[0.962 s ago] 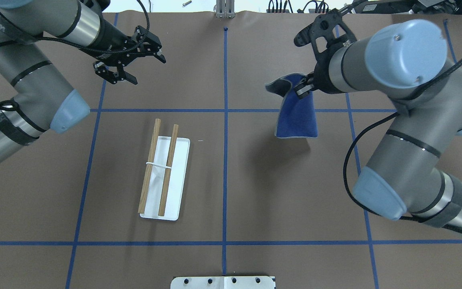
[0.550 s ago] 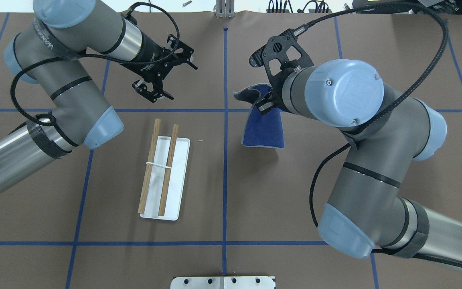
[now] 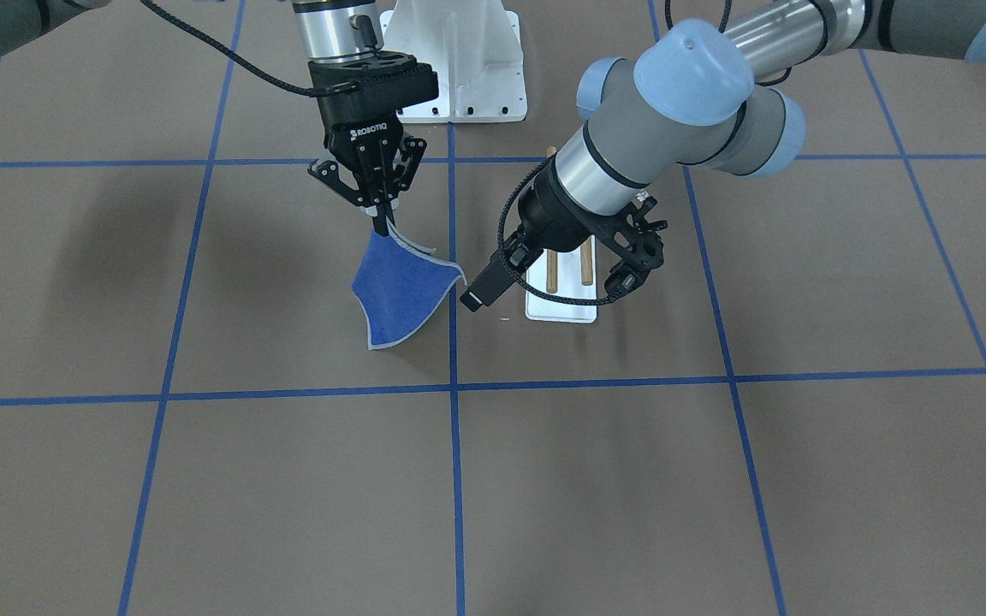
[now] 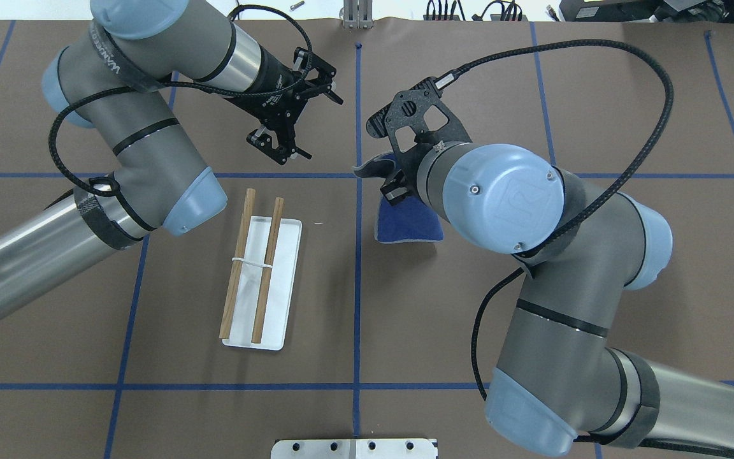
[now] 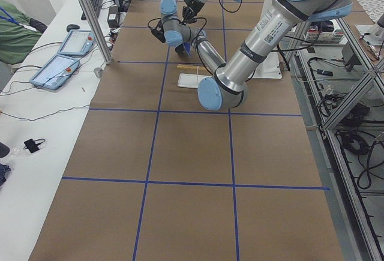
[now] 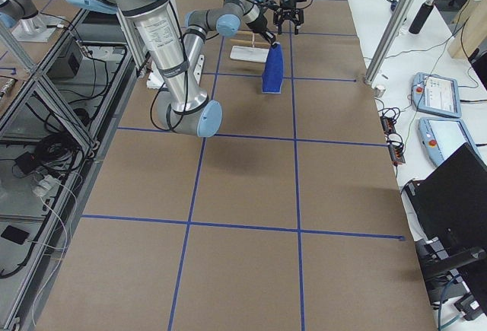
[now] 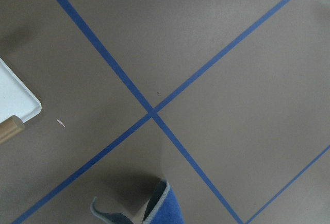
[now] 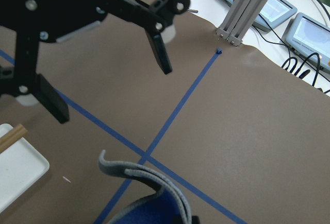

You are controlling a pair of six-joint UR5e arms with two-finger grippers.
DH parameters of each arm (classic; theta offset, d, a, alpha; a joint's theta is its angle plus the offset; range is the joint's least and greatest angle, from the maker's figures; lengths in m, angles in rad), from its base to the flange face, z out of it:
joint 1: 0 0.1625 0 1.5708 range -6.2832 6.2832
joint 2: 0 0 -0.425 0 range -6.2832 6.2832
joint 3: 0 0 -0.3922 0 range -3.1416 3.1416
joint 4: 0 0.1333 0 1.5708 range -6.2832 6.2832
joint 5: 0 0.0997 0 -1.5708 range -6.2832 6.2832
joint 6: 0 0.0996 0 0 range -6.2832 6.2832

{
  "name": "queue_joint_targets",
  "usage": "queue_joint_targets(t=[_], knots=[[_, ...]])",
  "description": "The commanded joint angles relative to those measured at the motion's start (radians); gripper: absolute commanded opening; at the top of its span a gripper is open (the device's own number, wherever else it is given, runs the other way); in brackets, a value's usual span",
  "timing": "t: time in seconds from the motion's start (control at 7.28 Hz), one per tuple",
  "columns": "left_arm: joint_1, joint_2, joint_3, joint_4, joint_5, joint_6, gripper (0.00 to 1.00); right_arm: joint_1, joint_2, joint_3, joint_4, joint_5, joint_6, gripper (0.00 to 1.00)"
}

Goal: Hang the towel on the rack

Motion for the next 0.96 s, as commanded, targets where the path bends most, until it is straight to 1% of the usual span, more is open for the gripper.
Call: queue_joint_targets(t=[0.0,0.14,0.27,0.41,0.55,0.69,0.82], knots=[[0.044,-0.007,0.002,-0.034,0.002,-0.067,0.98,-0.021,0.03,-0.017,0.0,-0.022,0.025,0.0],[0.052,-0.01,0.0,-0.037,0.002,-0.073,0.98,-0.023,0.03,-0.019,0.0,-0.023,0.025,0.0],[0.061,-0.009,0.002,-0.046,0.004,-0.072,0.95,-0.024,0.033,-0.019,0.0,-0.029,0.025,0.0],[0.071,-0.001,0.002,-0.092,0.016,-0.07,0.71,-0.024,0.038,-0.019,0.0,-0.031,0.025,0.0],[0.084,0.003,0.008,-0.145,0.031,-0.069,0.26,-0.024,0.038,-0.019,0.0,-0.031,0.025,0.0],[0.085,0.003,0.01,-0.164,0.031,-0.067,0.0,-0.024,0.033,-0.019,0.0,-0.031,0.025,0.0],[0.082,0.003,0.01,-0.172,0.031,-0.066,0.0,-0.026,0.027,-0.017,0.0,-0.031,0.024,0.0]])
